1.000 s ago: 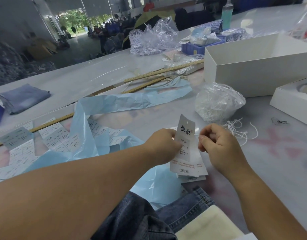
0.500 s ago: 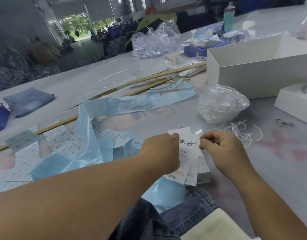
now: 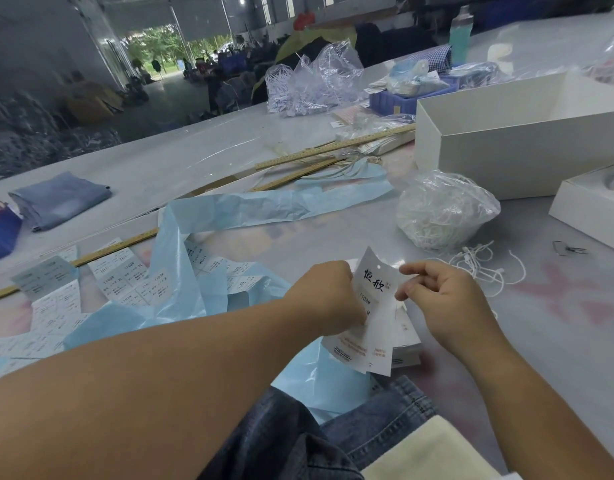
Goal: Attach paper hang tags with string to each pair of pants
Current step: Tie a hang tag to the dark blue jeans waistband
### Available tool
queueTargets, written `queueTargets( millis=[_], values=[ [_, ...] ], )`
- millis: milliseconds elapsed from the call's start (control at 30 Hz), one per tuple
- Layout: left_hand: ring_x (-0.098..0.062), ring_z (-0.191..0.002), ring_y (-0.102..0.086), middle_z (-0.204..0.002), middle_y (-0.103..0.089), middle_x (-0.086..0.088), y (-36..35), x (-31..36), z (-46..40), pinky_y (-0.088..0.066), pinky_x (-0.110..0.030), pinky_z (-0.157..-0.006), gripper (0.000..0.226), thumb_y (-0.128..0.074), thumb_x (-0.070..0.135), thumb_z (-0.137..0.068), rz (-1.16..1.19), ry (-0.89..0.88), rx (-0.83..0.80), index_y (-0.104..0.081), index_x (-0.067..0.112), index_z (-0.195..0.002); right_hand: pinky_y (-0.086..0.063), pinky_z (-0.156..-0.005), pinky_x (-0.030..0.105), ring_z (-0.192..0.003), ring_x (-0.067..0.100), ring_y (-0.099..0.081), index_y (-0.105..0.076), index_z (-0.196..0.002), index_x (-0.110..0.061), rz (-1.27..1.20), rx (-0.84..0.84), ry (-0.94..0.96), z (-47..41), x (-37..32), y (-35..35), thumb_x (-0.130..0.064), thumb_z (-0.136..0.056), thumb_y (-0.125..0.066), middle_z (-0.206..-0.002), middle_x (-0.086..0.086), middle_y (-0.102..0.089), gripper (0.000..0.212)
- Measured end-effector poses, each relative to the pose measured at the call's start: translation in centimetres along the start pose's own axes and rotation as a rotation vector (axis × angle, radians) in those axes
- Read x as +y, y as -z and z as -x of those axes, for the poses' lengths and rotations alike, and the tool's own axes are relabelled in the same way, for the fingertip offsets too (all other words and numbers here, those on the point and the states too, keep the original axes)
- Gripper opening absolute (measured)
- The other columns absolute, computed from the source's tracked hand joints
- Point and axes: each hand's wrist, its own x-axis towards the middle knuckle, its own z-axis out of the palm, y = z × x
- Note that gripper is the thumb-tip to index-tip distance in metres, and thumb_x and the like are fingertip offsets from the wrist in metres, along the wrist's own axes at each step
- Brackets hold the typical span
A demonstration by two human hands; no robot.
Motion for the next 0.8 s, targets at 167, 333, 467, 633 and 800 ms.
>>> queueTargets(
  millis=[167, 333, 467, 633, 800],
  values=[
    [-0.018, -0.081, -0.066, -0.094, -0.066, 0.001, 0.5, 0.2, -0.1, -0.057, -0.028, -0.068, 0.008, -0.06, 0.017, -0.089, 0.219, 0.014, -0.014, -0.059, 0.023, -0.095, -0.044, -0.063, 0.007, -0.076, 0.0, -0.067, -0.069, -0.079, -0.027, 0.006, 0.006, 0.018, -0.1, 0.0, 0.0, -0.006, -0.089, -0.065, -0.069, -0.01, -0.073, 0.024],
    [-0.019, -0.084, -0.068, -0.104, -0.066, 0.001, 0.4, 0.0, -0.1, -0.061, -0.033, -0.073, 0.023, -0.063, 0.017, -0.087, 0.198, -0.003, -0.012, -0.048, 0.026, -0.101, -0.043, -0.059, 0.004, -0.069, -0.004, -0.066, -0.068, -0.079, -0.023, -0.024, 0.016, 0.013, -0.3, 0.1, -0.1, -0.005, -0.091, -0.062, -0.069, -0.009, -0.073, 0.023],
    [-0.018, -0.082, -0.067, -0.098, -0.067, -0.001, 0.6, 0.0, -0.2, -0.061, -0.034, -0.073, 0.014, -0.063, 0.015, -0.086, 0.156, 0.008, -0.001, -0.053, 0.024, -0.082, -0.041, -0.056, 0.001, -0.065, -0.009, -0.064, -0.067, -0.081, -0.021, -0.032, 0.008, 0.025, -0.1, 0.0, -0.3, -0.003, -0.093, -0.058, -0.072, -0.008, -0.073, 0.023],
    [-0.012, -0.066, -0.056, -0.082, -0.065, 0.001, 0.9, -0.4, -0.4, -0.052, -0.028, -0.057, 0.017, -0.053, 0.012, -0.087, 0.14, 0.048, 0.041, -0.054, 0.02, -0.072, -0.041, -0.059, 0.001, -0.071, -0.008, -0.064, -0.068, -0.082, -0.023, -0.05, 0.007, 0.026, -0.1, 0.1, -0.3, -0.005, -0.094, -0.057, -0.072, -0.016, -0.073, 0.024],
    [-0.02, -0.074, -0.055, -0.093, -0.064, -0.007, 1.9, 0.1, -0.6, -0.046, -0.031, -0.066, 0.013, -0.048, 0.016, -0.089, 0.365, 0.077, 0.073, -0.046, 0.019, -0.076, -0.045, -0.062, 0.007, -0.074, -0.003, -0.067, -0.068, -0.078, -0.025, -0.024, 0.01, 0.006, -0.4, 0.3, -0.6, -0.008, -0.093, -0.06, -0.075, -0.011, -0.073, 0.024]
  ],
)
